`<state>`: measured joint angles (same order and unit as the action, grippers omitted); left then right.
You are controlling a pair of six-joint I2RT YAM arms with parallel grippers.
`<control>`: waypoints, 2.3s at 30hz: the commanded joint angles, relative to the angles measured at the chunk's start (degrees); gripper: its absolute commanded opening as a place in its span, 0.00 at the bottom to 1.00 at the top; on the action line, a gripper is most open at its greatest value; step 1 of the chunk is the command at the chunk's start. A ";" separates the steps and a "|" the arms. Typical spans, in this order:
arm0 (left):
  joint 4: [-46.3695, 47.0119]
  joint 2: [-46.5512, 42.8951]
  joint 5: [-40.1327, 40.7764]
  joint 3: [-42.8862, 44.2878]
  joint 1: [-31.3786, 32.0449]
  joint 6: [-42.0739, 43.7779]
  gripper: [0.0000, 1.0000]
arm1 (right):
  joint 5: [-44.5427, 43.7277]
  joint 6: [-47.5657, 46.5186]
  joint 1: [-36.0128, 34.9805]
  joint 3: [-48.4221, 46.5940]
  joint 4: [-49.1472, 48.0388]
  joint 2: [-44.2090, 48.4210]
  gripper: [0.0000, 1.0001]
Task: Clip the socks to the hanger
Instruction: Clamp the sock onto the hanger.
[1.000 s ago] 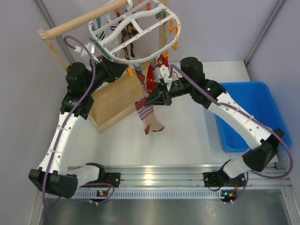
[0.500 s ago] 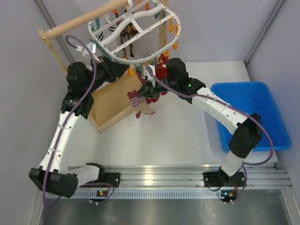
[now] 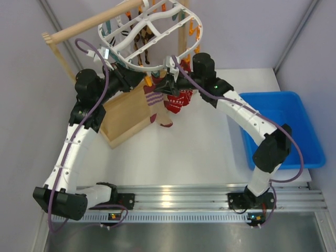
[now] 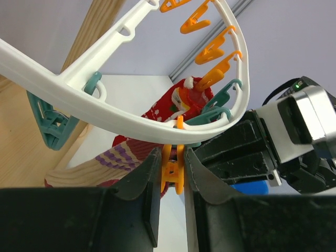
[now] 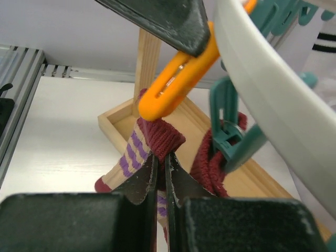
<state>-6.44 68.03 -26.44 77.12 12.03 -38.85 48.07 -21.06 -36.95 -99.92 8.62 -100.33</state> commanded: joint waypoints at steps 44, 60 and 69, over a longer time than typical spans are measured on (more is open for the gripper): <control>2.13 -0.09 -3.62 -1.36 -0.17 1.94 0.00 | 7.30 12.09 1.79 -6.60 -4.66 -2.32 0.00; 3.10 0.96 -4.06 -0.92 -0.08 0.18 0.00 | 1.50 5.85 1.62 -8.97 3.77 -3.47 0.00; 2.75 1.32 -3.97 -0.83 -0.17 0.70 0.00 | 1.67 10.59 1.27 -10.38 1.40 -3.38 0.00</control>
<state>-4.64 69.41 -28.08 76.23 11.77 -37.98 50.02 -12.91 -35.22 -107.07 12.82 -104.05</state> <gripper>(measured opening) 0.249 0.023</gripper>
